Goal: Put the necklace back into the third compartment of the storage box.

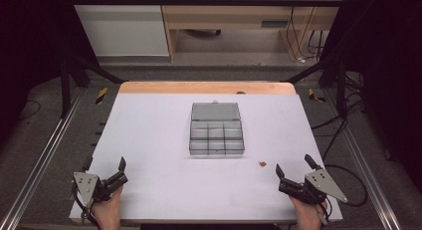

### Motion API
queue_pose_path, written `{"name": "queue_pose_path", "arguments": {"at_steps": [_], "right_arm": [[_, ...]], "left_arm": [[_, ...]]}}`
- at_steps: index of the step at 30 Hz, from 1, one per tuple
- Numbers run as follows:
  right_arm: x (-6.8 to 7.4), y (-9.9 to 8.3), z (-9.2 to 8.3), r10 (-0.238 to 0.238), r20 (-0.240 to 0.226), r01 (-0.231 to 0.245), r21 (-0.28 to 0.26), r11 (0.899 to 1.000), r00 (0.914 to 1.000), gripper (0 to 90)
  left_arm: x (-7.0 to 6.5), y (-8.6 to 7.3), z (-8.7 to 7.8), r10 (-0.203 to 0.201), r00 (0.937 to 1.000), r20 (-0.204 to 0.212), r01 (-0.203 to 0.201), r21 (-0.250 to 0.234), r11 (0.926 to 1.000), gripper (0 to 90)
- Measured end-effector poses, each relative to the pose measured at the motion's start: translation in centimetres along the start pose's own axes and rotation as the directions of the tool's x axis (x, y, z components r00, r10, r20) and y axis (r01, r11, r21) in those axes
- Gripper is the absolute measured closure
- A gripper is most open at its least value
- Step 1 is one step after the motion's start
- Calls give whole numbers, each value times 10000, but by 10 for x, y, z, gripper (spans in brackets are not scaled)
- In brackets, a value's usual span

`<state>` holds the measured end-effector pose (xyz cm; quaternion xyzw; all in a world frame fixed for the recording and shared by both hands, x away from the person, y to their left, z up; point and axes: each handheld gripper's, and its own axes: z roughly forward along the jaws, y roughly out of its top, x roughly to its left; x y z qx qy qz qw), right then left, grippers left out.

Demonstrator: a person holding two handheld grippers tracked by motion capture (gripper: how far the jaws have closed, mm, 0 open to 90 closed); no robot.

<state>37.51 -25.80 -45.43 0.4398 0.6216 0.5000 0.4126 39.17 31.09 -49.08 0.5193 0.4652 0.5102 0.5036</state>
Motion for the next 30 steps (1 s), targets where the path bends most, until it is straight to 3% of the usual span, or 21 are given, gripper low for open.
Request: {"name": "queue_pose_path", "arguments": {"at_steps": [5,9,10,19,20,22,25,27,28,29,30], "right_arm": [[1,12,1,-528,-444,552,553,9969,9976,59],[0,21,3,-668,-799,739,907,9931,9946,65],[-1,27,6,-763,-1026,892,1276,9878,9918,76],[-6,42,14,-962,-1770,1340,2159,9672,9795,148],[-6,44,17,-1051,-1973,1519,2398,9589,9747,164],[-6,45,19,-1081,-2038,1586,2505,9550,9730,163],[-7,48,25,-1044,-2338,1731,2960,9394,9667,175],[-9,51,32,-1019,-2546,1863,3336,9241,9617,178],[-9,51,32,-1019,-2546,1863,3336,9241,9617,178],[-9,53,38,-1022,-2662,1984,3653,9095,9585,177],[-9,53,40,-1074,-2720,2075,3726,9045,9563,178]], "left_arm": [[0,0,0,-2,10000,1,2,-1,10000,0],[0,0,0,-2,10000,1,2,0,10000,0],[0,0,0,-5,10000,1,5,0,10000,0],[0,0,0,2,10000,1,-2,2,10000,1],[0,0,0,3,10000,1,-3,3,10000,1],[0,0,0,6,10000,1,-6,1,10000,1],[0,0,0,5,10000,2,-5,3,10000,2],[0,0,0,8,10000,1,-8,4,10000,2],[0,0,0,8,10000,1,-8,4,10000,2],[0,0,0,11,10000,3,-11,5,10000,2],[0,0,0,13,10000,3,-13,5,10000,2]]}}
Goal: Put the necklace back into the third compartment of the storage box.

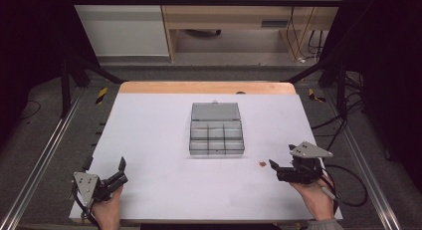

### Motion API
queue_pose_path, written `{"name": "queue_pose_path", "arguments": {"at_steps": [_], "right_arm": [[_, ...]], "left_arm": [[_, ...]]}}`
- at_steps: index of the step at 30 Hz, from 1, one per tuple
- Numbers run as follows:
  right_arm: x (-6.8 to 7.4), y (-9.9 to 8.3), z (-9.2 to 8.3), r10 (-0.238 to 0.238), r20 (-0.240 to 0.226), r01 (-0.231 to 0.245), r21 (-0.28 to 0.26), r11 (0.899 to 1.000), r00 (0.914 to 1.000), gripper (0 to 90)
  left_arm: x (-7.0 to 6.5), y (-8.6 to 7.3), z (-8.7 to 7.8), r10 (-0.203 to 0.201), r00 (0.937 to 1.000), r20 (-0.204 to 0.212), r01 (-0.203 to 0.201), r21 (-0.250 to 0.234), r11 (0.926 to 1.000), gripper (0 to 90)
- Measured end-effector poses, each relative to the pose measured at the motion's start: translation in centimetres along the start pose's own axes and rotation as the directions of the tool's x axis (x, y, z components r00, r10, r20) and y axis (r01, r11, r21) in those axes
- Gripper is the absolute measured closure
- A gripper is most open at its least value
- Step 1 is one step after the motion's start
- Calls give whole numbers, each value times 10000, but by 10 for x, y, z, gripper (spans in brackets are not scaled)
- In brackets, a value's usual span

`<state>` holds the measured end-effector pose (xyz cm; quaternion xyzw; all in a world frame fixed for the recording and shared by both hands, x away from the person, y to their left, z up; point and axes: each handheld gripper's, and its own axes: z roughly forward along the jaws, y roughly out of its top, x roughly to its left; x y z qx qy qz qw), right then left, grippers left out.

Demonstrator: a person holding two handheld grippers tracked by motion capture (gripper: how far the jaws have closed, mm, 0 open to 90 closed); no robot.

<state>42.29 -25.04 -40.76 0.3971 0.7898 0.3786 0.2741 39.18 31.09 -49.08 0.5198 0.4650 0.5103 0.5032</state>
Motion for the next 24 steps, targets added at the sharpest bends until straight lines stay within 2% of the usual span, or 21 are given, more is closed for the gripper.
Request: {"name": "queue_pose_path", "arguments": {"at_steps": [1,2,3,5,6,7,8,10,11,13,14,17,18,21,24], "right_arm": [[0,0,0,0,0,0,0,10000,10000,178],[-1,3,3,-63,-73,65,315,9995,10000,179],[-1,3,3,-63,-73,65,315,9995,10000,179],[-2,7,7,-230,-166,240,644,9976,9996,188],[-3,10,10,-367,-248,390,956,9947,9990,199],[-3,10,10,-367,-248,390,956,9947,9990,199],[-5,14,13,-467,-380,512,1292,9903,9982,213],[-5,15,14,-500,-406,552,1404,9886,9979,223],[-6,19,18,-667,-486,740,1668,9832,9966,243],[-7,21,19,-676,-598,773,1775,9811,9959,254],[-8,24,23,-775,-703,908,2110,9733,9945,278],[-8,25,26,-836,-816,1004,2297,9681,9931,302],[-7,27,31,-823,-959,1041,2515,9622,9920,344],[-8,27,34,-804,-1152,1086,2642,9583,9901,382],[-9,27,41,-720,-1422,1125,3021,9466,9872,444]], "left_arm": [[0,0,0,2,10000,-1,-2,0,10000,2],[0,0,0,0,10000,0,0,-1,10000,3],[0,0,0,1,10000,-1,-1,0,10000,3],[0,0,0,5,10000,1,-5,1,10000,3],[0,0,0,4,10000,-1,-4,2,10000,3],[0,0,0,4,10000,-1,-4,2,10000,3],[0,0,0,3,10000,-1,-3,0,10000,2],[0,0,0,2,10000,1,-2,-2,10000,3],[0,0,0,-2,10000,-1,2,2,10000,3],[0,0,0,1,10000,1,-1,0,10000,3],[0,0,0,-6,10000,0,6,-1,10000,3],[0,0,0,-2,10000,1,2,1,10000,4],[0,0,0,-5,10000,0,5,1,10000,5],[0,0,0,-5,10000,0,5,1,10000,5],[0,0,0,-1,10000,0,1,6,10000,7]]}}
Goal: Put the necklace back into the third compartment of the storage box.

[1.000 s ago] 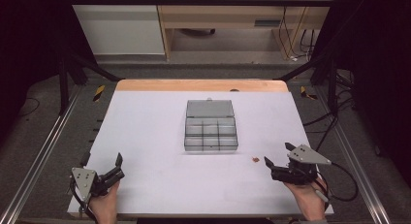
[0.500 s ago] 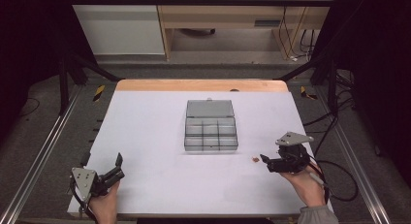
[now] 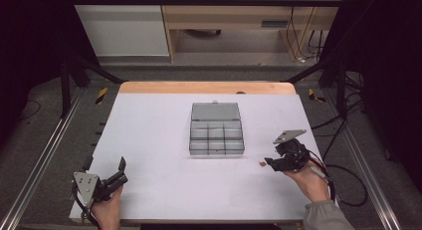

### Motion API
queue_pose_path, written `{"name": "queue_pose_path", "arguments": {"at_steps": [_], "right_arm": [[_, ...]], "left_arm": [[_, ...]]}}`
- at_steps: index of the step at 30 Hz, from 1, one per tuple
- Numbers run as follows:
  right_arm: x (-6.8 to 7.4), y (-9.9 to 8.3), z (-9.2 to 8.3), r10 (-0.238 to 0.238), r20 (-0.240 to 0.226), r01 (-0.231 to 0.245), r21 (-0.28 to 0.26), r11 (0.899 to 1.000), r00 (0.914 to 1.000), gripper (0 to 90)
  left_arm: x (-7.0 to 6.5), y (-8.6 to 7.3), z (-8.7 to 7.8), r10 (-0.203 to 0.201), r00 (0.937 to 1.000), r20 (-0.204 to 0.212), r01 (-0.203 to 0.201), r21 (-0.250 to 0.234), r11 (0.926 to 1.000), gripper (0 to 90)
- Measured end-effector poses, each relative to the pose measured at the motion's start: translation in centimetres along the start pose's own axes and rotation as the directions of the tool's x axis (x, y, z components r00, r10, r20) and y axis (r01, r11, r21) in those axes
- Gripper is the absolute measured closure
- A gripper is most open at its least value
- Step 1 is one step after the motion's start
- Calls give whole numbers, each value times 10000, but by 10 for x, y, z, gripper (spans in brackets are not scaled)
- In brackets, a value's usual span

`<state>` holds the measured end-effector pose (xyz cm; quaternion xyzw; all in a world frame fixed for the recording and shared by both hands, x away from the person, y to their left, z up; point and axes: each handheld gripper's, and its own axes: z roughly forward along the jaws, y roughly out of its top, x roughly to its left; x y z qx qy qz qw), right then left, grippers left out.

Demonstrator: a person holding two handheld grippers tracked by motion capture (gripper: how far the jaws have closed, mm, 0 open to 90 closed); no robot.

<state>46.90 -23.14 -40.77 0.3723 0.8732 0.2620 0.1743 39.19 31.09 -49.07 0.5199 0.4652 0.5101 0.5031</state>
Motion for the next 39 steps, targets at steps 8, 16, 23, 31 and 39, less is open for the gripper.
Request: {"name": "queue_pose_path", "arguments": {"at_steps": [8,16,23,31,39], "right_arm": [[-7,7,22,185,-415,-123,1450,9894,9990,502],[-9,22,41,66,-870,154,2493,9683,9962,557],[-8,26,54,53,-1081,271,2958,9549,9941,609],[-5,26,64,150,-1215,278,3429,9390,9925,640],[-6,26,69,174,-1249,298,3664,9300,9920,652]], "left_arm": [[0,0,0,-3,10000,2,3,-1,10000,11],[0,0,0,-1,10000,0,1,6,10000,14],[0,0,0,5,10000,0,-5,8,10000,16],[0,0,0,13,10000,1,-13,7,10000,17],[0,0,0,21,10000,-1,-21,9,10000,19]]}}
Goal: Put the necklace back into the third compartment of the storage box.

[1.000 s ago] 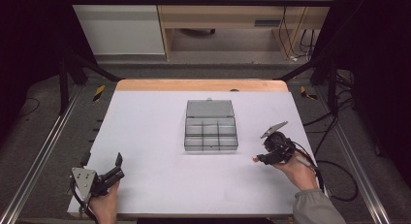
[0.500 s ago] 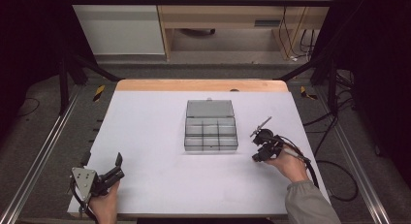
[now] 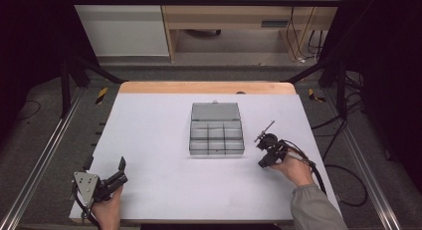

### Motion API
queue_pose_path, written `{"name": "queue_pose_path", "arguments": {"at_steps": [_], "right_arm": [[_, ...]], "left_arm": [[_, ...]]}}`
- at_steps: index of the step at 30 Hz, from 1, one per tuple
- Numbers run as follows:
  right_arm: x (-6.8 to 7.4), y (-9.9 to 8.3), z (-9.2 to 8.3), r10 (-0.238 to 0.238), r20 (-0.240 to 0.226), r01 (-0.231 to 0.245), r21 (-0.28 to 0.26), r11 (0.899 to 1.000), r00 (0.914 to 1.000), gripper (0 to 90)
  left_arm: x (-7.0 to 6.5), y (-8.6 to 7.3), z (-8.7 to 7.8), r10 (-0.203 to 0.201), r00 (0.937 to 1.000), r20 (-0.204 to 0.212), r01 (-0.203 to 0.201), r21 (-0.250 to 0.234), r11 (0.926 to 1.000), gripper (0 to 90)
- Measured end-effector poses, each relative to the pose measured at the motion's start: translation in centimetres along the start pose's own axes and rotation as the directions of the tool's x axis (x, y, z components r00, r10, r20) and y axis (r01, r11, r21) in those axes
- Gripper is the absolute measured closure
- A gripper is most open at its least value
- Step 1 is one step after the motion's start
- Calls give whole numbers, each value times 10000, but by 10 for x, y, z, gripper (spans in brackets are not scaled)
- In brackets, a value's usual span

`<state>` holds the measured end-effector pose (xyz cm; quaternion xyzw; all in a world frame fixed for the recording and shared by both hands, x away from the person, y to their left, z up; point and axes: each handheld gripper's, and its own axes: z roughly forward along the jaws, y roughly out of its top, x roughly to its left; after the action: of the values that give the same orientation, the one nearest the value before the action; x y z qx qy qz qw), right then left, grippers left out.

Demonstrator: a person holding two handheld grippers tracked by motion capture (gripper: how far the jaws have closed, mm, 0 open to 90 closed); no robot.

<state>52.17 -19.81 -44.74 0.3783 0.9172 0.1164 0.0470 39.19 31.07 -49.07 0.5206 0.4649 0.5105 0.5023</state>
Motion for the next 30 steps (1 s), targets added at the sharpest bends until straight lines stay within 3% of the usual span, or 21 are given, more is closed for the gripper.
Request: {"name": "queue_pose_path", "arguments": {"at_steps": [9,23,30], "right_arm": [[2,-1,-1,-115,-27,115,78,9999,9999,825],[5,-3,-5,-77,196,87,-480,9988,9998,859],[6,-8,-14,128,183,-107,-1119,9937,9997,860]], "left_arm": [[0,0,0,-8,10000,0,8,-3,10000,20],[0,0,0,-6,10000,1,6,2,10000,21],[0,0,0,-2,10000,1,2,-1,10000,21]]}}
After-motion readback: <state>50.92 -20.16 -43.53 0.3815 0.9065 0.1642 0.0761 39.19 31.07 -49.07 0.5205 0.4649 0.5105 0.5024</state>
